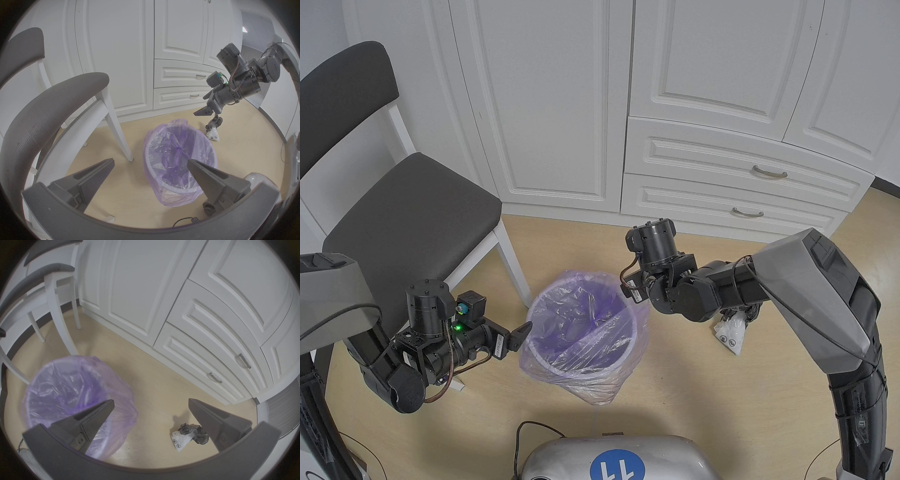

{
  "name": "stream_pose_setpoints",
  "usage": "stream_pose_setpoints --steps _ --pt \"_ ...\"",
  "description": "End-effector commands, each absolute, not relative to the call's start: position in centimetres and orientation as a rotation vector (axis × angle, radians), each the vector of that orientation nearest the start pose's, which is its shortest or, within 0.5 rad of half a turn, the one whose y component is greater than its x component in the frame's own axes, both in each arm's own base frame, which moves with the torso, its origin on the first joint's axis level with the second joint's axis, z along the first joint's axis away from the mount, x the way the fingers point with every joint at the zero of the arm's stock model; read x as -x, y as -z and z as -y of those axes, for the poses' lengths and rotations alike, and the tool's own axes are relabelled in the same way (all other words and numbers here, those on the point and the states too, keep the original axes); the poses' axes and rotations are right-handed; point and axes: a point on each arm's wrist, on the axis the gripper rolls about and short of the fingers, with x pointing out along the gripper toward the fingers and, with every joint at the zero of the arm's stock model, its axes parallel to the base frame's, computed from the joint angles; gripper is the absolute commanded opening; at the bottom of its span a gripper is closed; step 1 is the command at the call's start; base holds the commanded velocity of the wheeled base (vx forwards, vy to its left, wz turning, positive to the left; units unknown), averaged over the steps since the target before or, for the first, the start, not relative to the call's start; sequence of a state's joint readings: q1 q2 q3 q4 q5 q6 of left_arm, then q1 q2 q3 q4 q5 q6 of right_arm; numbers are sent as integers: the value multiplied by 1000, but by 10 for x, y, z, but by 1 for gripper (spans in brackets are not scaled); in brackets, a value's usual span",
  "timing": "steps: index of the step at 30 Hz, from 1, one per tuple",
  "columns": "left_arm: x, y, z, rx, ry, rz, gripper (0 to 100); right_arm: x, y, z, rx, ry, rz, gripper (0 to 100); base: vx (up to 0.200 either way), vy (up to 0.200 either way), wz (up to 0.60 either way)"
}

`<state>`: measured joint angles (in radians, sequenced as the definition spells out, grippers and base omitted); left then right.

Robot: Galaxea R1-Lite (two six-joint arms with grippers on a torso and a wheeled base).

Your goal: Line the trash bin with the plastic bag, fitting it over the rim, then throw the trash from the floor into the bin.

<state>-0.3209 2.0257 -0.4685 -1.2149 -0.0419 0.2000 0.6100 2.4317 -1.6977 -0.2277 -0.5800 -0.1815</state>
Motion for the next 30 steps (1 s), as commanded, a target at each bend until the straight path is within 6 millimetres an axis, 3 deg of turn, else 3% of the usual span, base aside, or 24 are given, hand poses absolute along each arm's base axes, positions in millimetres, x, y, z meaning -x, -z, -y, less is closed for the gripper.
stream_pose_setpoints --steps 1,8,10,12,23,30 --pt "-289 -60 98 -247 397 -306 100 -412 -82 -290 455 -93 -396 100 0 0 0" --pt "-289 -58 97 -247 394 -311 100 -448 -42 -302 393 -61 -369 100 0 0 0" --pt "-289 -58 97 -247 394 -311 100 -452 -20 -300 400 -55 -401 100 0 0 0" --pt "-289 -58 97 -247 394 -312 100 -453 -15 -298 402 -50 -411 100 0 0 0" --pt "-290 -59 96 -243 389 -303 100 -465 -28 -288 323 -17 -326 100 0 0 0" --pt "-291 -58 96 -243 388 -298 100 -469 -16 -280 338 -3 -353 100 0 0 0"
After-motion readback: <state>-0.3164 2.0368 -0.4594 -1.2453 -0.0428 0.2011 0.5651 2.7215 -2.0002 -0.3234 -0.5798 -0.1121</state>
